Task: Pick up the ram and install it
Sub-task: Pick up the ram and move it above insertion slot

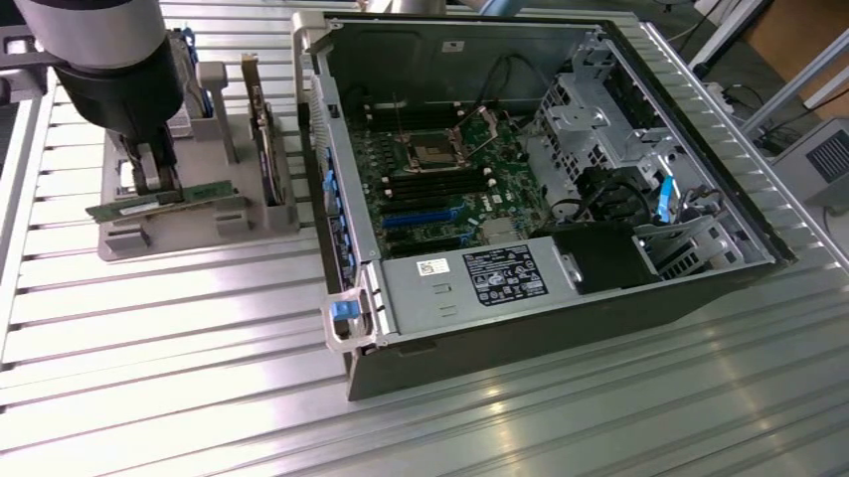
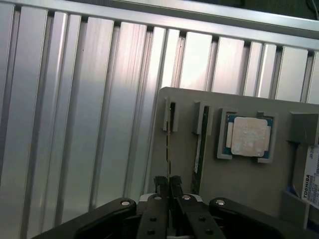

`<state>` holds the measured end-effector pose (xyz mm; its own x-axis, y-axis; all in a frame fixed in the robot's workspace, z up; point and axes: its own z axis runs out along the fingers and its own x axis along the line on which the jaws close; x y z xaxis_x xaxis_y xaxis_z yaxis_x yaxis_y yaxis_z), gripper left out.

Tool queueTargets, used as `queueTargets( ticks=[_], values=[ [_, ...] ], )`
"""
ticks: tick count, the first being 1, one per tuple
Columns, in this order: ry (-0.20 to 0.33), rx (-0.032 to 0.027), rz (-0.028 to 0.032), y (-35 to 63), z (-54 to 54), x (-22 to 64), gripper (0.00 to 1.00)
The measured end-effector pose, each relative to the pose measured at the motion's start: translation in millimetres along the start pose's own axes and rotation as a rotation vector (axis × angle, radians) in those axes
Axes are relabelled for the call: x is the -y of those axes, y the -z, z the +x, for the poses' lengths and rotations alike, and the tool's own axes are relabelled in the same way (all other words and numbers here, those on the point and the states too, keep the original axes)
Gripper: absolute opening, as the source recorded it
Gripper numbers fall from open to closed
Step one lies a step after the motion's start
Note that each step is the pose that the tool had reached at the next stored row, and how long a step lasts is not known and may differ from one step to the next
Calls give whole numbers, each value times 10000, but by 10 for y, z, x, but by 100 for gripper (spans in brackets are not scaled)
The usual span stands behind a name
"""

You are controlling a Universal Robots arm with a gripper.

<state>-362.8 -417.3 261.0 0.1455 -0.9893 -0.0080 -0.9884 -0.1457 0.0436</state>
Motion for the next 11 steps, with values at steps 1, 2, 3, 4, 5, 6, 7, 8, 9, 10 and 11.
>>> queueTargets(
  ticks=[1, 2, 3, 4, 5, 6, 7, 8, 9, 10, 11],
  values=[
    [0, 0, 0, 28, 0, -1, 14],
    [-1, 0, 1, 82, -1, -3, 14],
    [0, 0, 1, 130, -1, -5, 14],
    [0, 0, 1, 156, -1, -7, 14],
    [-1, 0, 0, 194, -2, -8, 14],
    [0, 0, 0, 215, -2, -9, 14],
    [0, 0, 1, 229, -2, -10, 14],
    [0, 0, 0, 262, -2, -11, 14],
    [0, 0, 1, 279, -2, -12, 14],
    [0, 0, 1, 294, -2, -13, 14],
    [0, 0, 1, 321, -3, -14, 14]
  ],
)
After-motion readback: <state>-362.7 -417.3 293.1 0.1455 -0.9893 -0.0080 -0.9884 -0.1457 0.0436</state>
